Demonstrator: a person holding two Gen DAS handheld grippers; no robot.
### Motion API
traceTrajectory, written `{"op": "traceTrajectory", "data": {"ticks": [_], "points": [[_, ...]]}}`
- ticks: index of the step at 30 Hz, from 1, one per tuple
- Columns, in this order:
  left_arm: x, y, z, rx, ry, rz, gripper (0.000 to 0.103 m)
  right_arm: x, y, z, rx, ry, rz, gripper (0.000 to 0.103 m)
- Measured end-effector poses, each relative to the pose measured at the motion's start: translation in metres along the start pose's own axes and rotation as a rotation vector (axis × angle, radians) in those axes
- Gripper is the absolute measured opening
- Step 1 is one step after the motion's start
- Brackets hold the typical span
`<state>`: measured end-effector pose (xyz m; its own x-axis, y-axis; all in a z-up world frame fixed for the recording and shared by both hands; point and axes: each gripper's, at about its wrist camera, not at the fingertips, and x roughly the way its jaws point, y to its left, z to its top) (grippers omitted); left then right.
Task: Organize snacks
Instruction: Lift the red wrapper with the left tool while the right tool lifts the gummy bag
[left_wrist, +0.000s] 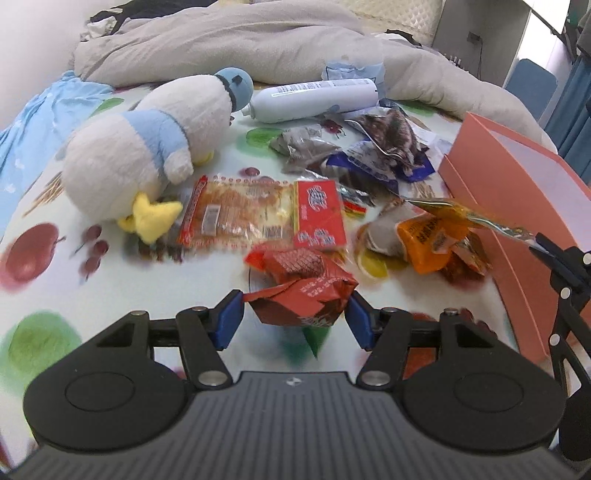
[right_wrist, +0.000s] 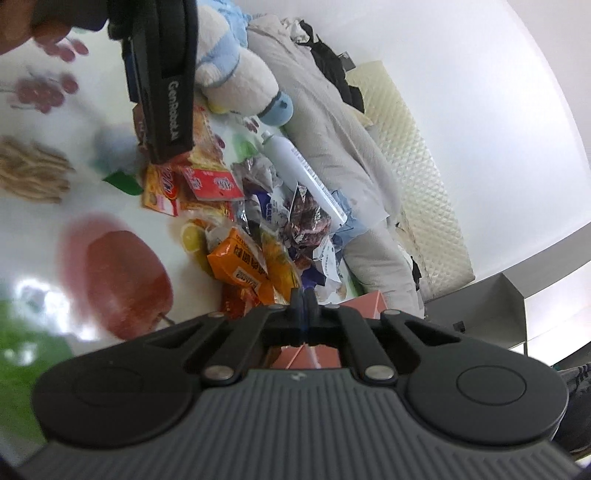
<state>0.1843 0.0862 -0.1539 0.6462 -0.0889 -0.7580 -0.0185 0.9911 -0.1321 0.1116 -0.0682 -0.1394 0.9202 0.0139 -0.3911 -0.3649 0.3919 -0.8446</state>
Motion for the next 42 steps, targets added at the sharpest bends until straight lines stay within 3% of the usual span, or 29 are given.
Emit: {"op": "traceTrajectory", "data": {"ticks": [9, 20, 24, 29, 31, 33, 35, 39, 42], "points": [[-0.035, -0.012, -0.046, -0.044, 0.014, -0.003, 0.065, -0.059, 0.012, -0.016, 0.048, -0.016, 0.061, 0.003], [-0.056, -0.032, -0.08, -0.065, 0.077, -0.011, 0.066, -0.101, 0.028, -0.045, 0.16, 0.014, 0.224, 0.003], [-0.054, -0.029, -0.088, -0.121, 0.113, -0.014, 0.067, -0.103, 0.027, -0.052, 0.245, 0.064, 0.303, 0.004], [-0.051, -0.027, -0.091, -0.141, 0.148, -0.025, 0.079, -0.1, 0.026, -0.062, 0.352, 0.091, 0.378, 0.009], [-0.053, -0.028, -0.089, -0.128, 0.146, -0.026, 0.087, -0.096, 0.021, -0.064, 0.409, 0.108, 0.385, 0.028], [-0.052, -0.028, -0.087, -0.123, 0.148, -0.023, 0.089, -0.096, 0.016, -0.067, 0.468, 0.093, 0.412, 0.069], [-0.051, -0.026, -0.085, -0.139, 0.156, -0.026, 0.091, -0.1, 0.012, -0.07, 0.536, 0.067, 0.437, 0.086], [-0.052, -0.022, -0.084, -0.163, 0.158, -0.045, 0.091, -0.096, -0.002, -0.079, 0.701, 0.061, 0.505, 0.086], [-0.054, -0.02, -0.084, -0.162, 0.153, -0.043, 0.091, -0.084, -0.015, -0.09, 0.893, 0.086, 0.539, 0.086]]}}
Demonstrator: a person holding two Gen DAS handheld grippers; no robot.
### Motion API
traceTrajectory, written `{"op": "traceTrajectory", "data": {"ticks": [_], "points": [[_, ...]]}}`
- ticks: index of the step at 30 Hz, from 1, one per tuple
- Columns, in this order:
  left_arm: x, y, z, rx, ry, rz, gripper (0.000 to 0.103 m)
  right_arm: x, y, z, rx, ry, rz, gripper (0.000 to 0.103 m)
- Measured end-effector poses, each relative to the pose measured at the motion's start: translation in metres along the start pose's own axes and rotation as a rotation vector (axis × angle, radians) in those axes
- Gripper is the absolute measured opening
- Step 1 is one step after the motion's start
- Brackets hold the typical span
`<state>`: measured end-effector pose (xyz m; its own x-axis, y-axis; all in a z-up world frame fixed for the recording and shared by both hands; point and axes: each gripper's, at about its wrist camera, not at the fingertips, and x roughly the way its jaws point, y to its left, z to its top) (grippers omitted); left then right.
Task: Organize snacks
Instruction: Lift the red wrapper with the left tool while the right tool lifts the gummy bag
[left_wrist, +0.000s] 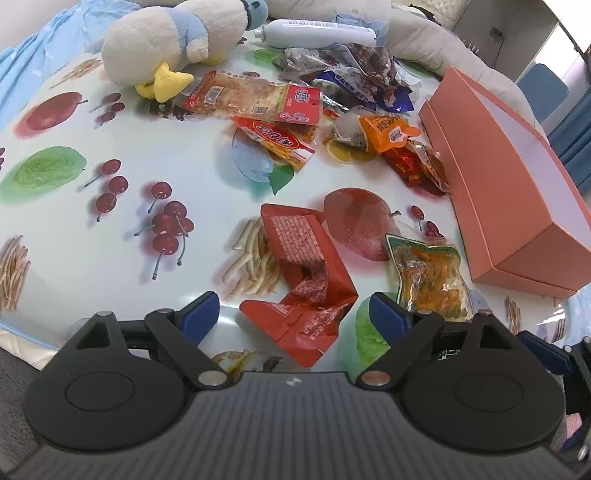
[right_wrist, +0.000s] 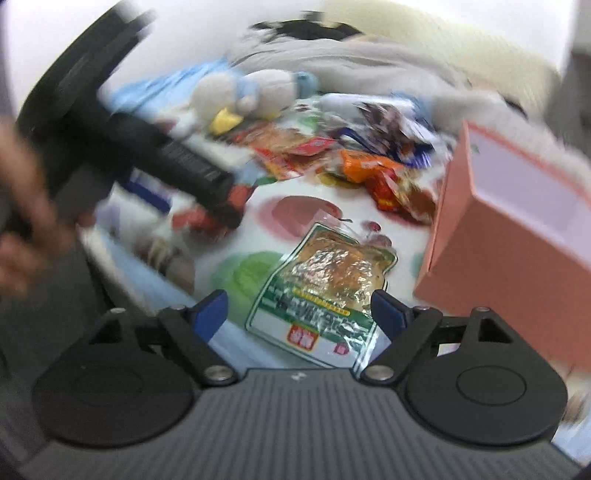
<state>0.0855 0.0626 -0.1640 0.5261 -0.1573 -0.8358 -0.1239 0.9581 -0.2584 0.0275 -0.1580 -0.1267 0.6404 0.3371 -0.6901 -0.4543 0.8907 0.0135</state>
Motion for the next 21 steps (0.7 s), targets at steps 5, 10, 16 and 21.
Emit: {"op": "traceTrajectory", "data": {"ticks": [5, 10, 16, 21], "points": [[-0.001, 0.003, 0.002, -0.002, -0.01, -0.007, 0.091, 0.014, -0.022, 0.003, 0.181, -0.008, -0.009, 0.086], [0.002, 0.001, 0.01, 0.002, -0.011, -0.019, 0.091, 0.038, -0.035, 0.006, 0.26, 0.014, -0.06, 0.086], [0.013, -0.003, 0.022, 0.014, -0.008, -0.043, 0.091, 0.064, -0.037, 0.009, 0.304, 0.045, -0.047, 0.086], [0.022, -0.001, 0.028, -0.051, -0.014, -0.031, 0.09, 0.078, -0.032, 0.007, 0.248, 0.052, -0.108, 0.086]]}}
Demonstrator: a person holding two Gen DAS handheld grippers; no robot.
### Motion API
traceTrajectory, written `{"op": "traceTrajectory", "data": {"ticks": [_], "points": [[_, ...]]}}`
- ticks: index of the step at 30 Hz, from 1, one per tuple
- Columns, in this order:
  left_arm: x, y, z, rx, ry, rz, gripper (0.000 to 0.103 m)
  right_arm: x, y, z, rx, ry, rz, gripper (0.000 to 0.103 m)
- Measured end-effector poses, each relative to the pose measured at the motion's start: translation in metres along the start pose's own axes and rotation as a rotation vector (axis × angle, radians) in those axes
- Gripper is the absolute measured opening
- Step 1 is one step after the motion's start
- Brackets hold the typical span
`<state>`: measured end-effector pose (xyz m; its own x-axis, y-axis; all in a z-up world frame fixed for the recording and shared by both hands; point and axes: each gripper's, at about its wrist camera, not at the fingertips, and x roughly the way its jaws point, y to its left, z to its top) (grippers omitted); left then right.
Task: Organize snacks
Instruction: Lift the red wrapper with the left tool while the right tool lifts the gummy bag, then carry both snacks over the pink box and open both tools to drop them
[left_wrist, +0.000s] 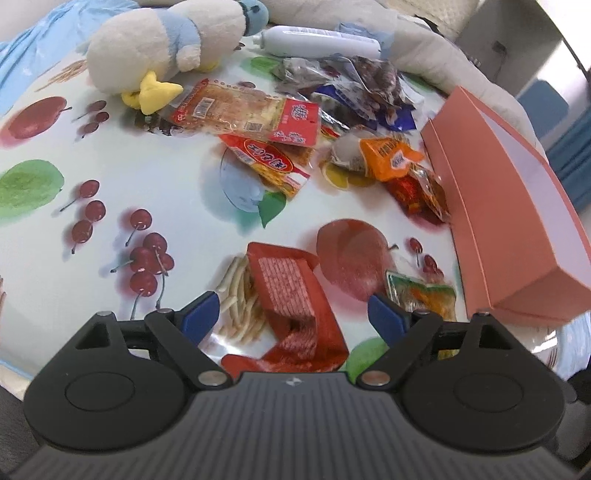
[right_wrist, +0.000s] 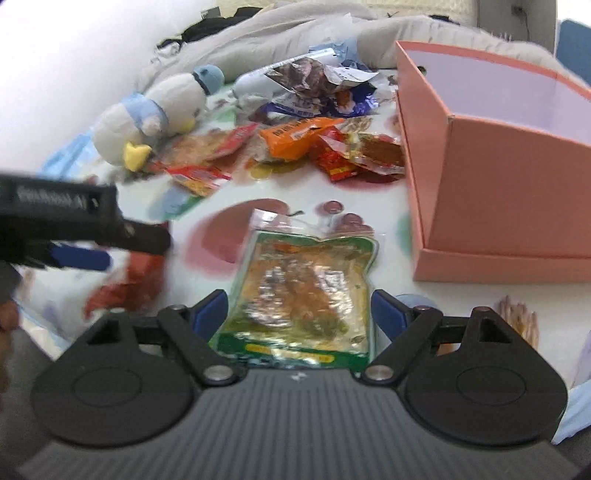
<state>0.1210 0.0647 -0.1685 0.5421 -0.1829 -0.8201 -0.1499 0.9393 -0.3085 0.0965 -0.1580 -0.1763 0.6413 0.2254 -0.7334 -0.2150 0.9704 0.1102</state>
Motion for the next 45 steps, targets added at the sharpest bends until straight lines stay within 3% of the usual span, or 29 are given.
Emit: {"op": "traceTrajectory", "data": {"ticks": [3, 11, 16, 24, 33, 45], "points": [[0.004, -0.003, -0.001, 0.0, -0.01, -0.012, 0.086, 0.005, -0.001, 0.001, -0.006, 0.0, 0.003, 0.086], [0.014, -0.006, -0.012, 0.017, -0.005, -0.002, 0.058, 0.013, 0.013, -0.002, -0.107, 0.004, -0.001, 0.087], [0.013, -0.01, -0.02, 0.031, -0.006, -0.005, 0.046, 0.011, 0.015, -0.001, -0.128, 0.001, 0.01, 0.075], [0.003, -0.012, -0.029, 0.027, -0.033, 0.006, 0.044, 0.002, 0.011, 0.003, -0.09, 0.007, -0.004, 0.057], [-0.016, -0.021, -0.03, 0.051, -0.044, 0.008, 0.044, -0.029, 0.001, 0.011, -0.062, -0.007, -0.017, 0.054], [-0.079, -0.047, -0.011, 0.051, -0.155, -0.058, 0.044, -0.112, -0.006, 0.043, -0.042, -0.138, 0.01, 0.055]]}}
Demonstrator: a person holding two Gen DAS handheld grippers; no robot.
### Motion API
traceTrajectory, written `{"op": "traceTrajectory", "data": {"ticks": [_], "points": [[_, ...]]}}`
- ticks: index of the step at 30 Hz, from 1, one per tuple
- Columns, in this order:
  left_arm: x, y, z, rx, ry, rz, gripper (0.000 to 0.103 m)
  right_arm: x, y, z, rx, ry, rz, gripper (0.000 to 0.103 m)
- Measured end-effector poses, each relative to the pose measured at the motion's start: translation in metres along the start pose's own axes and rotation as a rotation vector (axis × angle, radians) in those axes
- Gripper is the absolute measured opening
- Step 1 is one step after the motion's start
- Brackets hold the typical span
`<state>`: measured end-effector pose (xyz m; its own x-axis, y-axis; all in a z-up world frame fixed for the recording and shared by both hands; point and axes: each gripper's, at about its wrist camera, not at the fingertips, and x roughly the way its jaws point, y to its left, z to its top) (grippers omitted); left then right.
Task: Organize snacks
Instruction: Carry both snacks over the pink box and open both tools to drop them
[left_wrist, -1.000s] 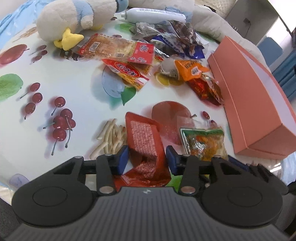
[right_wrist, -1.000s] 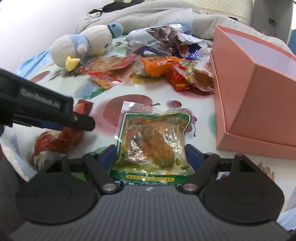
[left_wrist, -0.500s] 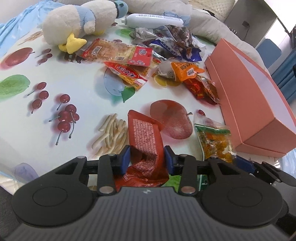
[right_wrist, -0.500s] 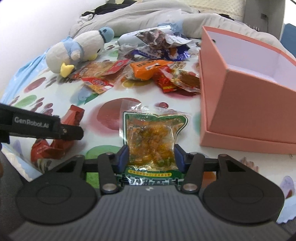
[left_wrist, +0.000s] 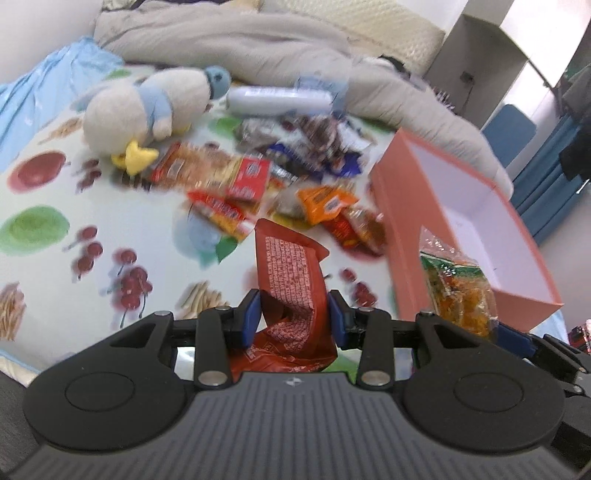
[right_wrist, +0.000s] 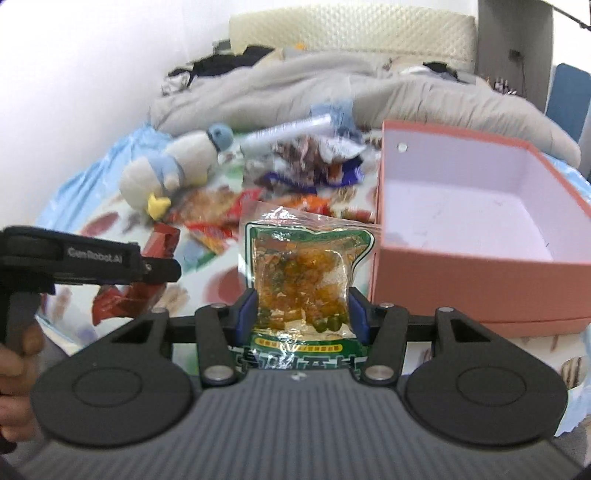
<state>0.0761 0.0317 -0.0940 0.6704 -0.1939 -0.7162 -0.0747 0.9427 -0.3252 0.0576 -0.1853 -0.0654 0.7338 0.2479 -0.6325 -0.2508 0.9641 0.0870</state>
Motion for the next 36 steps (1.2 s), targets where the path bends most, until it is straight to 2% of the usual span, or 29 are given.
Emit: {"op": "traceTrajectory", "data": {"ticks": [9, 16, 18, 25, 36], "points": [[-0.039, -0.031, 0.021, 0.028, -0.073, -0.079, 0.044, -0.041, -0.009, 0.027, 0.007, -0.104, -0.018, 0.055], [-0.049, -0.08, 0.037, 0.082, -0.107, -0.193, 0.044, -0.07, -0.041, 0.041, 0.037, -0.168, -0.079, 0.055], [-0.046, -0.098, 0.039, 0.11, -0.111, -0.225, 0.044, -0.074, -0.053, 0.045, 0.043, -0.177, -0.07, 0.055], [-0.024, -0.157, 0.053, 0.226, -0.11, -0.295, 0.044, -0.067, -0.086, 0.057, 0.082, -0.214, -0.125, 0.055], [0.03, -0.212, 0.085, 0.272, -0.056, -0.335, 0.044, -0.047, -0.137, 0.074, 0.14, -0.214, -0.185, 0.056]]}}
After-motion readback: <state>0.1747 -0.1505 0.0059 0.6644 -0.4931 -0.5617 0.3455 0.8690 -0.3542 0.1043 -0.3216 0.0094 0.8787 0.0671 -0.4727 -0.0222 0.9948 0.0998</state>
